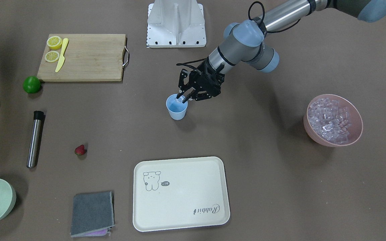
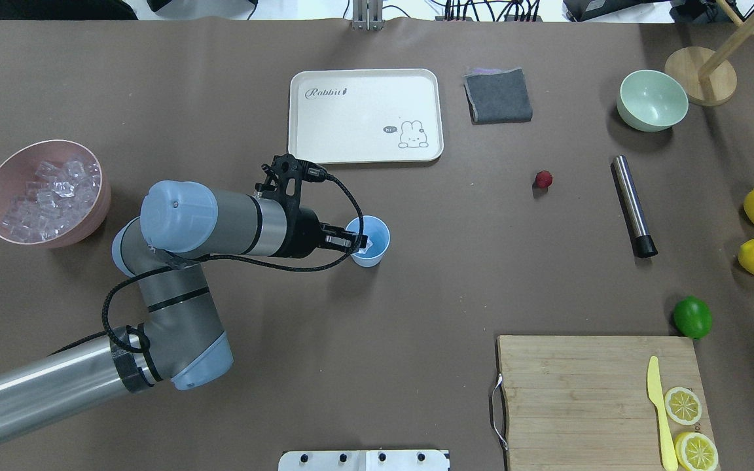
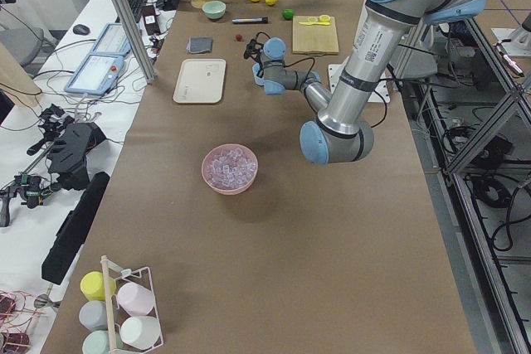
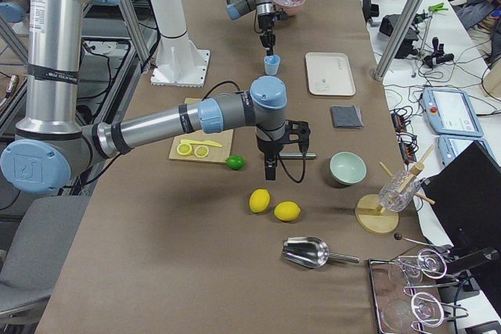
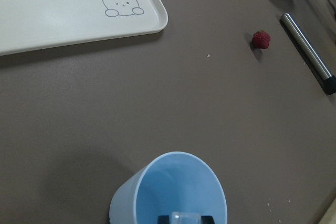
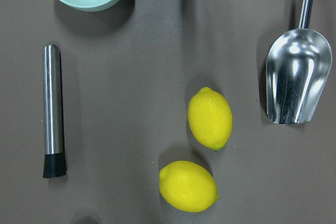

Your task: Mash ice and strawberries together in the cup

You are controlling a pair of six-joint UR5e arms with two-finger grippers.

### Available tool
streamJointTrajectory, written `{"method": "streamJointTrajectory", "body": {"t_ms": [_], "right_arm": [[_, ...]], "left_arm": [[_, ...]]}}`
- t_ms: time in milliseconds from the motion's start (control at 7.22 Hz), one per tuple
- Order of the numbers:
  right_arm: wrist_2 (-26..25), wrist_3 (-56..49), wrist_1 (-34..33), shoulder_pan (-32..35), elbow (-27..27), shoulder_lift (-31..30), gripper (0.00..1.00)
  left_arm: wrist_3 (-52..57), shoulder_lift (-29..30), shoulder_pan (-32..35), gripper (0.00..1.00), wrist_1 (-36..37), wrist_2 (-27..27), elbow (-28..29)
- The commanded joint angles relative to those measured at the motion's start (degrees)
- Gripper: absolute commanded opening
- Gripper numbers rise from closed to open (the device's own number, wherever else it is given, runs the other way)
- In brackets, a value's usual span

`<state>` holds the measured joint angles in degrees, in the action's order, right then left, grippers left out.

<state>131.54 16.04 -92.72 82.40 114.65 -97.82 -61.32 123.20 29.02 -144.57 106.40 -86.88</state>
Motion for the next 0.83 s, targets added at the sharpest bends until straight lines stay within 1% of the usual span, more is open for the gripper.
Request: {"method": "streamJointTrajectory", "body": {"t_ms": [0,139,277,416,554,693], "right_arm": [[0.03,0.05,0.00,0.04,0.22,-0.35,1.00],[0.03,0.05,-0.09,0.04,0.22,-0.35,1.00],[0.21,0.05,-0.09,0.04,0.13,-0.35,1.00],[0.47,0.14,-0.09,0.04,-0.13,-0.44,1.00],[0.56,0.14,-0.17,0.04,-0.39,-0.70,1.00],[0.65,0.14,-0.18,-0.05,-0.39,-0.79,1.00]], "left_arm": [[-0.38,0.72,0.07,0.97,-0.01,-0.49,-0.39],[-0.12,0.47,1.29,0.97,0.08,-0.23,-1.36],[-0.03,0.12,4.08,0.97,1.30,1.95,-2.93],[1.19,0.11,8.46,0.97,2.88,8.32,-3.03],[3.55,-0.06,11.55,0.97,3.33,11.52,-2.86],[7.75,-1.72,12.89,0.97,3.59,12.25,-2.86]]}}
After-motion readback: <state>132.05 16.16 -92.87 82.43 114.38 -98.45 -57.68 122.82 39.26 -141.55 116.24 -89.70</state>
